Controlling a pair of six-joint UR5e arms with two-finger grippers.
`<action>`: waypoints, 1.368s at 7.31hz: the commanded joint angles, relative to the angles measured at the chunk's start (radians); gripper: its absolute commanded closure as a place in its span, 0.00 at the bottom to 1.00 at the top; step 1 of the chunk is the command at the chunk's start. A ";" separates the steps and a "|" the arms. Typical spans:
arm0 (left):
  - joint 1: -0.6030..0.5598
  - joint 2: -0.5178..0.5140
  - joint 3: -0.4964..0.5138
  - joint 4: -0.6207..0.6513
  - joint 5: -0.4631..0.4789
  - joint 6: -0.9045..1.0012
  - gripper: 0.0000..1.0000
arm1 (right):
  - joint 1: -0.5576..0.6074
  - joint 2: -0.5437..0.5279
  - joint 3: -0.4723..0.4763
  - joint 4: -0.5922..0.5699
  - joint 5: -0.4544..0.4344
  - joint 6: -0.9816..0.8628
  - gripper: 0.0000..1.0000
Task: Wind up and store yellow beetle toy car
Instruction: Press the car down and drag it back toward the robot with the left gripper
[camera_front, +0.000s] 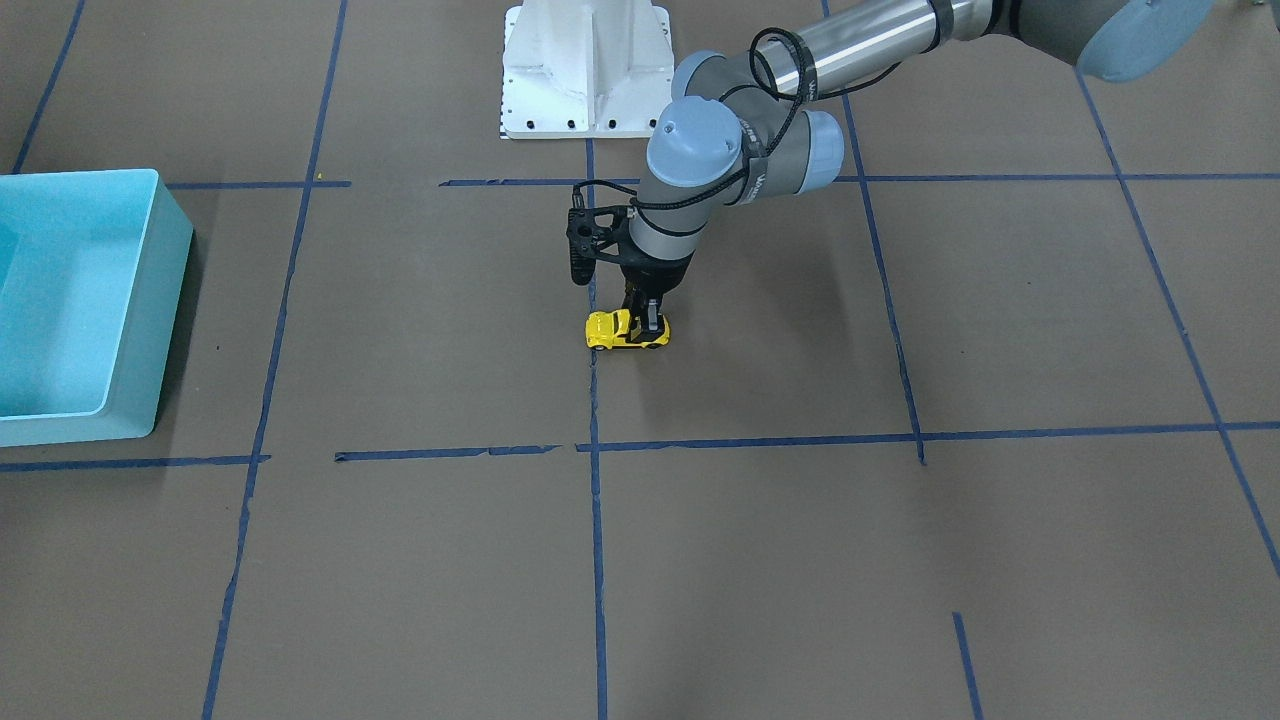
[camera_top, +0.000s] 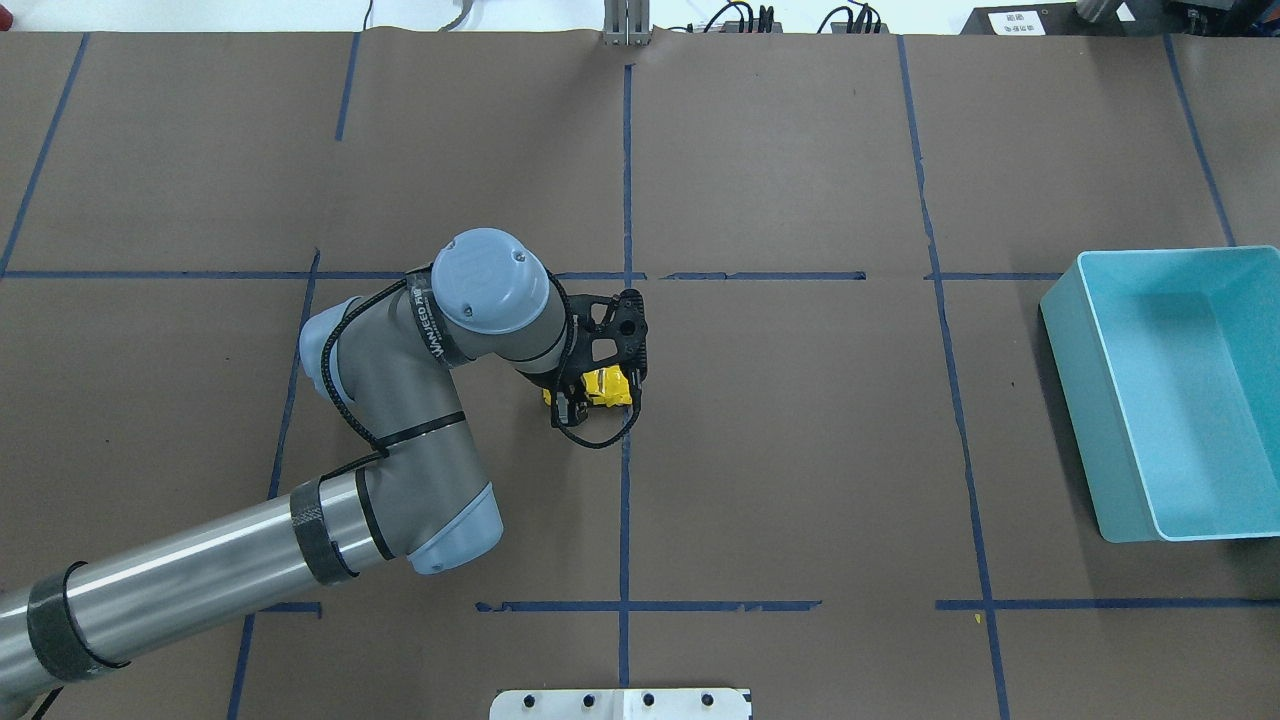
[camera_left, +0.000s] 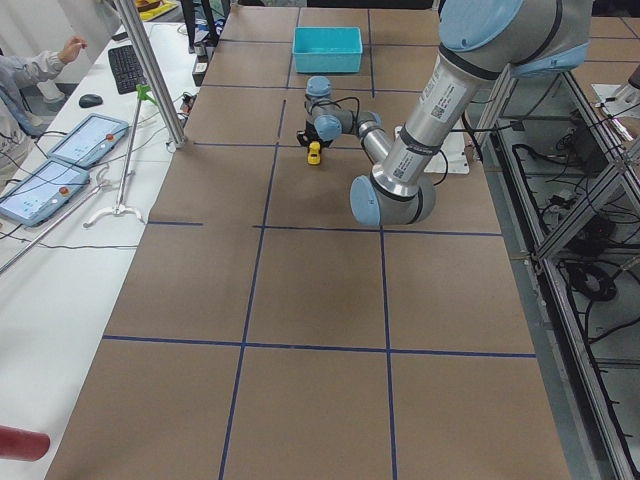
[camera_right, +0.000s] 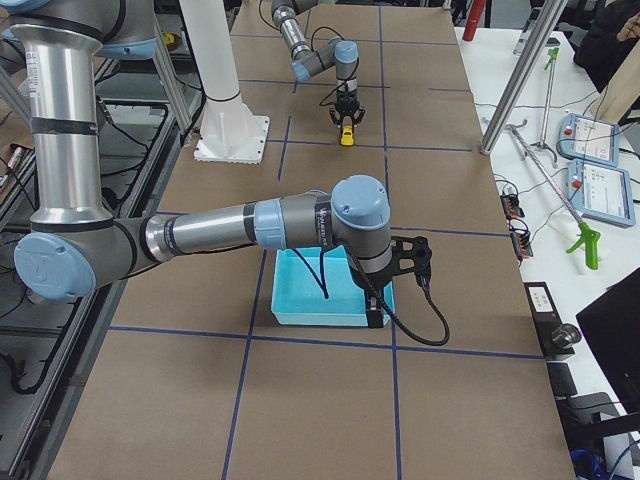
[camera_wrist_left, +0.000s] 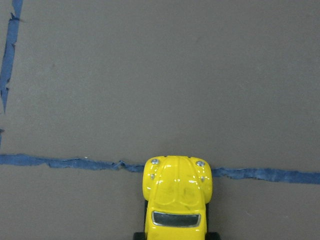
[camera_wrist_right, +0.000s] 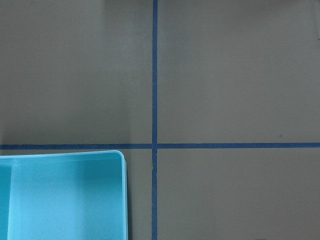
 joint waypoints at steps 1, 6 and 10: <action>0.001 -0.002 0.000 0.002 0.000 0.001 0.90 | -0.002 0.006 0.000 -0.003 -0.001 0.000 0.00; -0.002 0.004 -0.008 0.002 -0.002 0.001 0.90 | -0.080 0.000 0.000 0.000 0.001 0.000 0.00; -0.007 0.012 -0.011 0.001 -0.002 0.001 0.90 | -0.106 -0.016 -0.002 -0.003 0.001 0.000 0.00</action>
